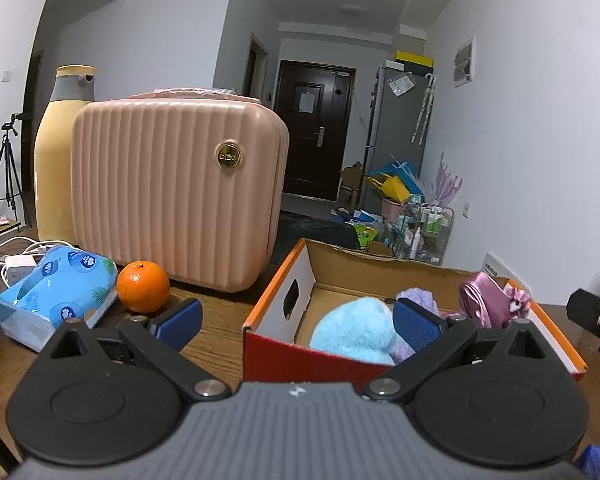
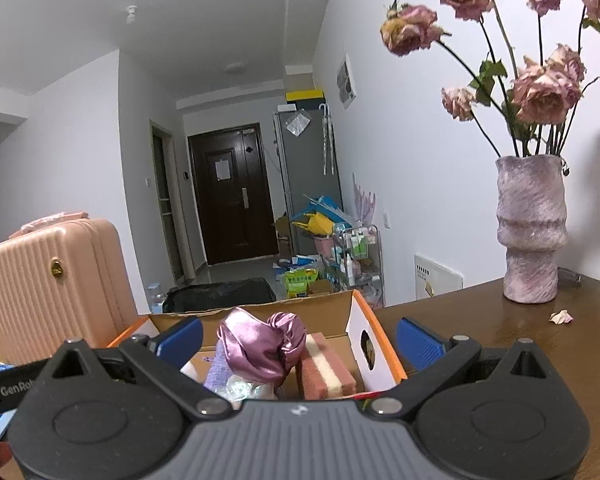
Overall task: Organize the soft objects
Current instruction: 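Open both tools to drop the plush and pink scrunchie into the box, then withdraw both tools from the box toward the lavender scrunchie and milk carton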
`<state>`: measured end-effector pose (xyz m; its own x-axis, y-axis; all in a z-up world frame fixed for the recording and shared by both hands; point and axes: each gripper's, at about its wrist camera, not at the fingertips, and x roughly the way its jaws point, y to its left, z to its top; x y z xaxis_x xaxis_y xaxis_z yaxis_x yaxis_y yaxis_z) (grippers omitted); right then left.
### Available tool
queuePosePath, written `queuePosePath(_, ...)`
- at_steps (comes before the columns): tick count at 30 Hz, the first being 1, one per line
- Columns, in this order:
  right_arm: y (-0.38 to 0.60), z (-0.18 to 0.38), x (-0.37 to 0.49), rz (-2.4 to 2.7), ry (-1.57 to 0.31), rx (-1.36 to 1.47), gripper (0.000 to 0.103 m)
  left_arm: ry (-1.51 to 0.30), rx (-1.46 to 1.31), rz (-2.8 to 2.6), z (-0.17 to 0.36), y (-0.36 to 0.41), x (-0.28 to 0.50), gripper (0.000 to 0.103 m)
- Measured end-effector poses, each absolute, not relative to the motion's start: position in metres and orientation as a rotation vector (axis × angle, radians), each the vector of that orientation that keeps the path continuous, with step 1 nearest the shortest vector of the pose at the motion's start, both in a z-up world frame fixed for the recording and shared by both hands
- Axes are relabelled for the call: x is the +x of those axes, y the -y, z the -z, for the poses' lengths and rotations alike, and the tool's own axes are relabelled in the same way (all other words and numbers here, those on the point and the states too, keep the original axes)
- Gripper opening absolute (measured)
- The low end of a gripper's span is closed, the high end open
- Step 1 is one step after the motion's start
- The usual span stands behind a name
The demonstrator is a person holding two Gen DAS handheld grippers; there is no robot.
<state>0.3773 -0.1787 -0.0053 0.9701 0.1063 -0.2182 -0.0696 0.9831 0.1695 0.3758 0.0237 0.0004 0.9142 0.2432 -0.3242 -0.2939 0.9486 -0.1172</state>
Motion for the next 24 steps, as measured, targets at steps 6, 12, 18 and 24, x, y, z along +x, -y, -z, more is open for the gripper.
queuePosePath(6, 0.182, 0.004, 0.359, -0.103, -0.220, 0.135, 0.103, -0.315, -0.136, -0.252, 0.001, -0.018, 0.358, 0.103)
queuePosePath(12, 0.181, 0.007, 0.340, -0.118, -0.221, 0.091, 0.103, -0.318, -0.109, -0.224, 0.003, -0.013, 0.338, 0.103)
queuePosePath(18, 0.180, 0.012, 0.319, -0.131, -0.229, 0.052, 0.103, -0.331, -0.091, -0.206, 0.005, -0.011, 0.321, 0.103)
queuePosePath(24, 0.178, 0.017, 0.298, -0.137, -0.234, 0.015, 0.103, -0.340, -0.083, -0.198, 0.006, -0.011, 0.305, 0.103)
